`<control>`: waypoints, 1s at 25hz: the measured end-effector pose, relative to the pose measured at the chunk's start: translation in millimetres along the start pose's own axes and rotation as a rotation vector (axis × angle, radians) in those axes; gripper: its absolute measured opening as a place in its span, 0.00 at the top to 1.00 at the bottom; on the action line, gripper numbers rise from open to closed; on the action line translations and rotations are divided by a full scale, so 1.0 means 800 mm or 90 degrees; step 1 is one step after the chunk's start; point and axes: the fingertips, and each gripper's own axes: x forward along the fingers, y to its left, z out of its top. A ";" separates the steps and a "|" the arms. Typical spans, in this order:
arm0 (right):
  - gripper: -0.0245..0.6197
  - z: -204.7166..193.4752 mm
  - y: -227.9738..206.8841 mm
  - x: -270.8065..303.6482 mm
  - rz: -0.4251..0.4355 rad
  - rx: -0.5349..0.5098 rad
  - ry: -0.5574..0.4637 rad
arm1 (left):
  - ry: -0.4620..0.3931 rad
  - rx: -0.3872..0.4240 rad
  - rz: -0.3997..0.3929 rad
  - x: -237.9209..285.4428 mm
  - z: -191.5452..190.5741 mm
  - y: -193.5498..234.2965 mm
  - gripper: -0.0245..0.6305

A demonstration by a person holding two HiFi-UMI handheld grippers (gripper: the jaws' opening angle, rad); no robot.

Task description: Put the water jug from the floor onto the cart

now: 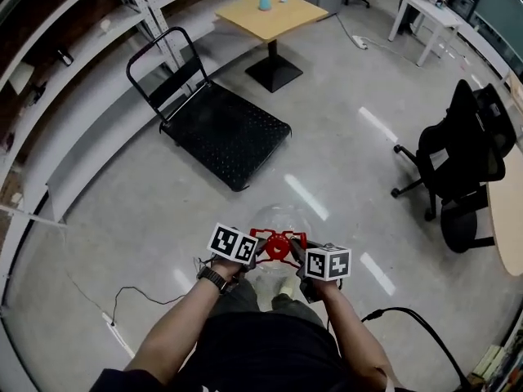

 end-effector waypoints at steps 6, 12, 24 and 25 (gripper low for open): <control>0.96 0.075 0.063 0.100 0.016 -0.040 0.026 | -0.038 -0.033 0.000 -0.065 0.057 0.104 0.96; 0.96 0.137 0.107 0.221 -0.013 -0.035 0.034 | -0.032 -0.023 -0.034 -0.108 0.112 0.231 0.96; 0.96 0.311 0.193 0.425 -0.052 0.059 -0.040 | 0.023 0.075 -0.061 -0.213 0.283 0.448 0.96; 0.96 0.329 0.196 0.440 -0.048 0.063 -0.044 | 0.022 0.079 -0.059 -0.218 0.303 0.464 0.96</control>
